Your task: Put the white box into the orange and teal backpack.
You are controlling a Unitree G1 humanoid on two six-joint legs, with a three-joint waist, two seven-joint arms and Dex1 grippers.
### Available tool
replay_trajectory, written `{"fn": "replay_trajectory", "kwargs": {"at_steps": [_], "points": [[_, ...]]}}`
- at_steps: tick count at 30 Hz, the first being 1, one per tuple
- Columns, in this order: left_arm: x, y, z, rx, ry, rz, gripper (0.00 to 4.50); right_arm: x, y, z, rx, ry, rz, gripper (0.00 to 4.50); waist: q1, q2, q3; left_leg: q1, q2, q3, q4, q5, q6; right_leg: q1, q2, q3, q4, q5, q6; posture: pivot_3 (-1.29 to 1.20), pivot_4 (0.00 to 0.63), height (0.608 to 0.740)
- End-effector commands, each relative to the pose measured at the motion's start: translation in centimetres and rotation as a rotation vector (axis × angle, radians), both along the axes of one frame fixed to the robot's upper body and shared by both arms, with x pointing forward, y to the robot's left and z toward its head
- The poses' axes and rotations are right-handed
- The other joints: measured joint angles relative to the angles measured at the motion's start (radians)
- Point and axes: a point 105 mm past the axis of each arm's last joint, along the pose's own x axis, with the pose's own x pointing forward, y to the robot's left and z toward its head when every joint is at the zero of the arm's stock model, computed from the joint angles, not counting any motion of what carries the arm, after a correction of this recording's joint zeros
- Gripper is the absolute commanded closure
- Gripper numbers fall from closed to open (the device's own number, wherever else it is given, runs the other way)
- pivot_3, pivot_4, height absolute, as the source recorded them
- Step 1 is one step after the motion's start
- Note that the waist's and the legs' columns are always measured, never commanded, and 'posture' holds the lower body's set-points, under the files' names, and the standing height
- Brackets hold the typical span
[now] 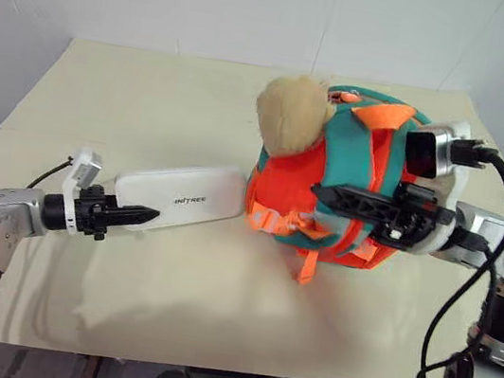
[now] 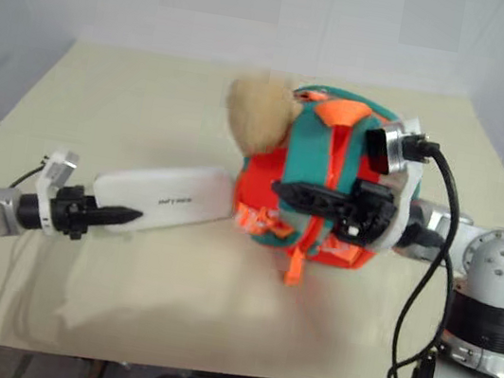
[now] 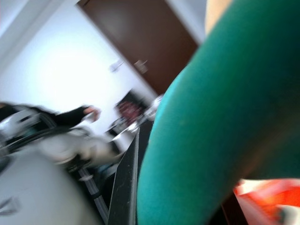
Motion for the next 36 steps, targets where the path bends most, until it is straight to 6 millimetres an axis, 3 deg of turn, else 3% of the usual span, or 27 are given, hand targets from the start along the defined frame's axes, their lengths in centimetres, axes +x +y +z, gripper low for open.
{"fn": "replay_trajectory", "kwargs": {"at_steps": [1,5,10,13,15,25,30,36], "points": [[-0.3,0.7,1.2,0.006,-0.057,-0.002,3.15,-2.2,-0.2,0.0,-0.023,0.015,0.067,3.95,0.008,0.000,0.000,-0.001,0.000,0.001,0.000,0.000,0.000,-0.001,0.000,0.000,0.000,0.000,0.000,0.00,0.150,0.740],[-0.8,0.7,1.0,-0.007,-0.053,0.002,3.15,-1.6,-1.9,-3.4,-0.166,0.120,-0.036,3.95,0.013,-0.001,0.000,-0.002,0.000,0.006,0.001,-0.002,0.001,-0.003,0.000,0.000,0.000,0.000,0.000,0.00,0.150,0.740],[-1.7,0.8,1.4,-0.005,-0.065,-0.004,3.15,-0.8,-3.6,-4.8,-0.214,0.168,-0.089,3.95,0.011,-0.001,0.000,-0.011,0.000,0.010,0.008,-0.003,0.004,-0.011,0.000,0.000,0.003,0.001,0.001,0.00,0.150,0.740],[-2.2,0.5,2.6,-0.014,-0.110,-0.010,3.15,-0.1,-4.4,-5.6,-0.235,0.173,-0.123,3.95,0.012,-0.001,-0.001,-0.010,0.001,0.016,0.009,-0.004,0.006,-0.011,0.001,-0.001,0.004,0.001,0.001,0.00,0.150,0.740],[-2.6,0.0,5.4,-0.112,-0.171,-0.009,3.15,0.5,-4.7,-5.9,-0.233,0.166,-0.146,3.95,0.013,-0.002,-0.001,-0.010,0.002,0.017,0.010,-0.004,0.006,-0.011,0.001,-0.001,0.005,0.001,0.001,0.00,0.150,0.740],[-5.2,-2.9,12.6,-0.273,-0.303,-0.145,3.15,1.3,-4.0,-7.3,-0.249,0.139,-0.124,3.95,0.013,-0.004,-0.001,-0.011,0.002,0.018,0.014,-0.004,0.006,-0.010,0.001,0.000,0.006,0.003,0.001,0.00,0.150,0.740],[-5.9,-4.5,13.4,-0.311,-0.263,-0.256,3.15,1.8,-3.6,-7.5,-0.257,0.121,-0.117,3.95,0.009,-0.004,-0.001,-0.010,0.002,0.019,0.015,-0.004,0.005,-0.010,0.001,0.000,0.007,0.003,0.001,0.00,0.150,0.740],[-5.4,-5.7,13.2,-0.245,-0.237,-0.341,3.15,2.4,-3.2,-7.5,-0.266,0.100,-0.123,3.95,0.010,-0.004,-0.001,-0.010,0.002,0.019,0.015,-0.004,0.005,-0.010,0.003,0.000,0.008,0.003,0.001,0.00,0.150,0.740]]}}
